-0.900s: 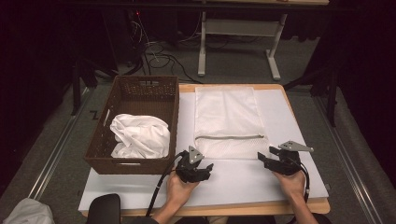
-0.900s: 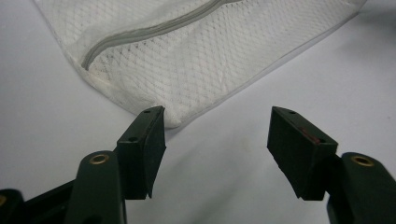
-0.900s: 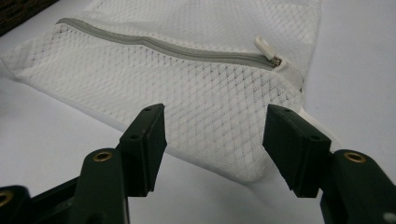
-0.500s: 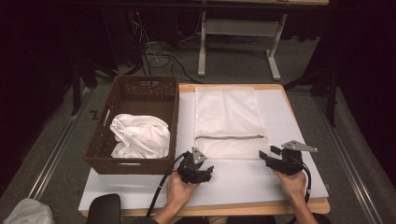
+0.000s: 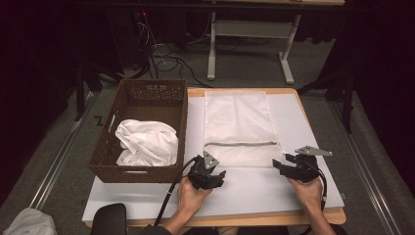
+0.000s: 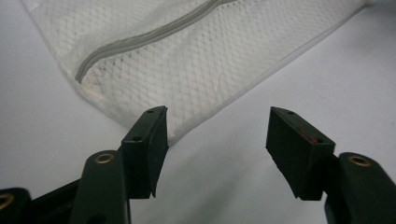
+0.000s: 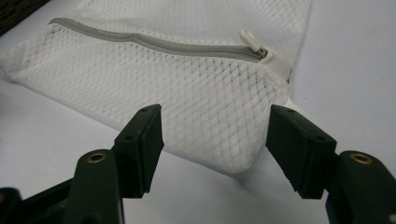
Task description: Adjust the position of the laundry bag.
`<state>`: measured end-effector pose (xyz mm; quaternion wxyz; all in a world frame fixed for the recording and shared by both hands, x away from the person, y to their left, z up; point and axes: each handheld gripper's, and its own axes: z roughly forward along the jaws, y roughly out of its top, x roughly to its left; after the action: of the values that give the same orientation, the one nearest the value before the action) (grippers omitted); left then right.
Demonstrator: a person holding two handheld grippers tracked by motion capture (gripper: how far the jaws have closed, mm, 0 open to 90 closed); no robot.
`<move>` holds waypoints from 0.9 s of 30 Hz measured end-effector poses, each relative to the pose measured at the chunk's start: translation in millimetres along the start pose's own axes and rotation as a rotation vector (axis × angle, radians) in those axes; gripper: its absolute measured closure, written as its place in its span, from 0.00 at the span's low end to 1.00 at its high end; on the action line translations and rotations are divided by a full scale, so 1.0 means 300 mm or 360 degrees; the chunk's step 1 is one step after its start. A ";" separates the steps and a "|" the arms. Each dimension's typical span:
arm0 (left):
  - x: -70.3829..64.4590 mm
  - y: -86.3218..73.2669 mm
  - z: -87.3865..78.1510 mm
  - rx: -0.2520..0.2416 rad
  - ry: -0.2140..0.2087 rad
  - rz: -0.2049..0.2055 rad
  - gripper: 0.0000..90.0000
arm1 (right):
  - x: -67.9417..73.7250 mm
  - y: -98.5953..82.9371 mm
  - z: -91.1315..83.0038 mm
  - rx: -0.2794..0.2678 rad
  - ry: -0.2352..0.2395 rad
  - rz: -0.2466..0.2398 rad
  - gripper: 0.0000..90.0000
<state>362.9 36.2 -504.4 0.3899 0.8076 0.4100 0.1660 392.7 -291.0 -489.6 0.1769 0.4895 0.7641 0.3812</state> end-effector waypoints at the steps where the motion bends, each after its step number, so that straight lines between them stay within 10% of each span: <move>1: -0.002 0.004 0.003 -0.0009 -0.0003 -0.0008 0.44 | -0.001 0.000 0.000 -0.0006 0.0002 -0.0011 0.41; 27: 0.062 0.119 0.132 0.0117 0.0168 -0.0178 0.39 | -0.093 0.021 0.067 0.0121 -0.0096 0.0052 0.50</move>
<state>416.6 18.6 -503.2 0.3464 0.7874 0.4804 0.1712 422.4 -306.0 -500.7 0.1749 0.5196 0.7642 0.3397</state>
